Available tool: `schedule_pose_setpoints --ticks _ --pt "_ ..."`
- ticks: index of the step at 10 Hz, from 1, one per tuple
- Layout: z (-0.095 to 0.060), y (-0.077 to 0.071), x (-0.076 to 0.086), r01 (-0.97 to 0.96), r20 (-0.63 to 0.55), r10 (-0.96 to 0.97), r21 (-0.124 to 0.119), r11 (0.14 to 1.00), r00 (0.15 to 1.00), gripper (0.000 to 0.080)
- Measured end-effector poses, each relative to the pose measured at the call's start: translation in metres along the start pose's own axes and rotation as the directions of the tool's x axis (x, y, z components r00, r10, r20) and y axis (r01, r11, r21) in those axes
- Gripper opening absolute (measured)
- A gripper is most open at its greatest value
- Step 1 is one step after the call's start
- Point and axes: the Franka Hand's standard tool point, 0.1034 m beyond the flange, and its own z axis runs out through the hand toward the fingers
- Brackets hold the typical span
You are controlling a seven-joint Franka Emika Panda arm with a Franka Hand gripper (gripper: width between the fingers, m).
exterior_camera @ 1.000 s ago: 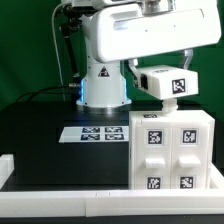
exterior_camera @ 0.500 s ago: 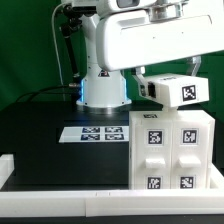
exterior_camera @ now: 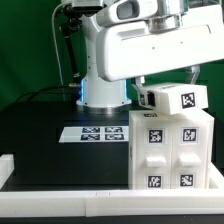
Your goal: Assemble cabinet
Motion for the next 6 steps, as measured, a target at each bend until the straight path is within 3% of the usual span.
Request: schedule_pose_setpoints --ticks 6 --pt "0.0039 0.0001 -0.0009 -0.006 -0.002 0.006 -0.001 1.000 1.000 0.0546"
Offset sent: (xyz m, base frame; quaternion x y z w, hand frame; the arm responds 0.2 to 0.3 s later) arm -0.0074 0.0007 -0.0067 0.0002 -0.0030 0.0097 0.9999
